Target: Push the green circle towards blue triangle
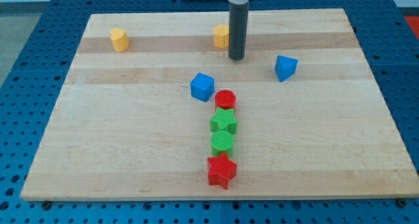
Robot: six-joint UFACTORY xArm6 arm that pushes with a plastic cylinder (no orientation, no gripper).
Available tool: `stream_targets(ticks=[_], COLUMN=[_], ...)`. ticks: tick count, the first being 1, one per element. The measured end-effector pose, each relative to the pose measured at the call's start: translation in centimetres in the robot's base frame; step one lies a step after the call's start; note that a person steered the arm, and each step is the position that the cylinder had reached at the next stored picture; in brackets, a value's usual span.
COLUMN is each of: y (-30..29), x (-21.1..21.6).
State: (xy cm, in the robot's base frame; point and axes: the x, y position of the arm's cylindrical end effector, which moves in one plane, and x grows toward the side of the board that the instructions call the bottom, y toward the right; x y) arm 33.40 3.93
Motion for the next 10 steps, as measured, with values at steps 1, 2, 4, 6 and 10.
stream_targets(ticks=[1, 2, 4, 6, 10], y=[-0.3, -0.4, -2.0, -8.1, -15.3], x=[-1.9, -1.9, -1.0, 4.2, 5.0])
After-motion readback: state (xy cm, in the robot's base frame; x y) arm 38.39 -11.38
